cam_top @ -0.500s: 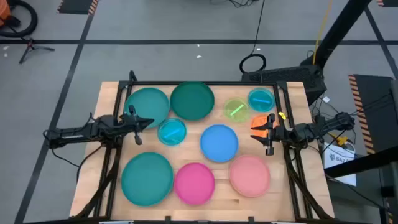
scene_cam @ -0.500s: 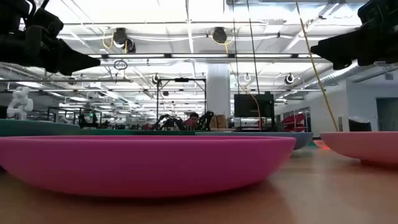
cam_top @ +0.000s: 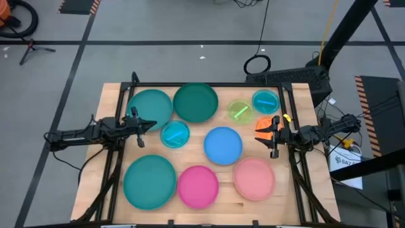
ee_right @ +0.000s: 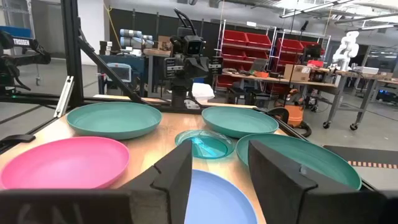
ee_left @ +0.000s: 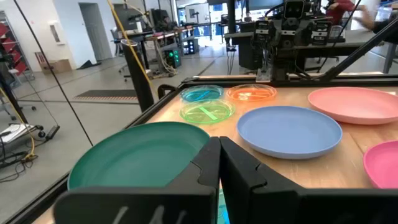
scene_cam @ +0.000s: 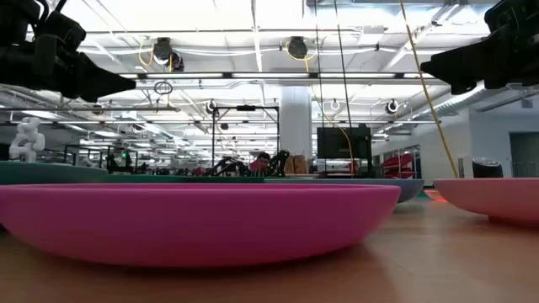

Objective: Stack plastic plates

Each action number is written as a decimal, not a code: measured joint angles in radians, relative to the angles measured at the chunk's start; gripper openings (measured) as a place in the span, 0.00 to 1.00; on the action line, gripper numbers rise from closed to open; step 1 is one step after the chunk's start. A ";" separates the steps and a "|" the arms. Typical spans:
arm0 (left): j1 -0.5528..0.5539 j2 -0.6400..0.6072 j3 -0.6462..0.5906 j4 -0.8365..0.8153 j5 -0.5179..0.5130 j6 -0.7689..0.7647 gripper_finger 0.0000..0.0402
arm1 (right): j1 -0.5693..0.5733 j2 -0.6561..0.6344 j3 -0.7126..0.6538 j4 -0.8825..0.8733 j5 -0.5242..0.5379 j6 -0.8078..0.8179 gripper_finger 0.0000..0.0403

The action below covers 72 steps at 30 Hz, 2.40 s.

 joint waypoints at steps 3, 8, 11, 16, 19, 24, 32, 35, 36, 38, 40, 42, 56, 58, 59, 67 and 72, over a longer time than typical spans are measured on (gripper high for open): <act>0.000 0.000 0.000 0.000 0.000 0.000 0.02 | 0.000 0.000 0.000 0.000 0.000 0.000 0.37; 0.000 0.000 0.000 0.000 0.000 0.000 0.02 | 0.000 0.000 0.000 0.000 0.000 0.000 0.37; 0.000 0.000 0.000 0.000 0.000 0.000 0.02 | 0.000 0.000 0.000 0.000 0.000 0.000 0.37; 0.000 0.000 0.000 0.000 0.000 0.000 0.02 | 0.000 0.000 0.000 0.000 0.000 0.000 0.37; 0.000 0.000 0.000 0.000 0.000 0.000 0.02 | 0.000 0.000 0.000 0.000 0.000 0.000 0.37; 0.000 0.000 0.000 0.000 0.000 0.000 0.02 | 0.000 0.000 0.000 0.000 0.000 0.000 0.37; 0.000 0.000 0.000 0.000 0.000 0.000 0.02 | 0.000 0.000 0.000 0.000 0.000 0.000 0.37; 0.000 0.000 0.000 0.000 0.000 0.000 0.02 | 0.000 0.000 0.000 0.000 0.000 0.000 0.37; 0.000 0.000 0.000 0.000 0.000 0.000 0.02 | 0.000 0.000 0.000 0.000 0.000 0.000 0.37; 0.000 0.000 0.000 0.000 0.000 0.000 0.02 | 0.000 0.000 0.000 0.000 0.000 0.000 0.37; 0.000 0.000 0.000 0.000 0.000 0.000 0.02 | 0.000 0.000 0.000 0.000 0.000 0.000 0.37; 0.000 0.000 0.000 0.000 0.000 0.000 0.02 | 0.000 0.000 0.000 0.000 0.000 0.000 0.37; 0.000 0.000 0.000 0.000 0.000 0.000 0.02 | 0.000 0.000 0.000 0.000 0.000 0.000 0.37; 0.000 0.000 0.000 0.000 0.000 0.000 0.02 | 0.000 0.000 0.000 0.000 0.000 0.000 0.37; 0.000 0.000 0.000 0.000 0.000 0.000 0.02 | 0.000 0.000 0.000 0.000 0.000 -0.001 0.37; 0.000 0.000 0.000 0.011 0.000 0.007 0.02 | 0.000 0.000 0.000 0.005 -0.036 -0.114 0.37; 0.000 0.000 0.000 0.043 0.000 -0.135 0.02 | -0.016 0.034 0.025 0.002 -0.026 0.064 0.37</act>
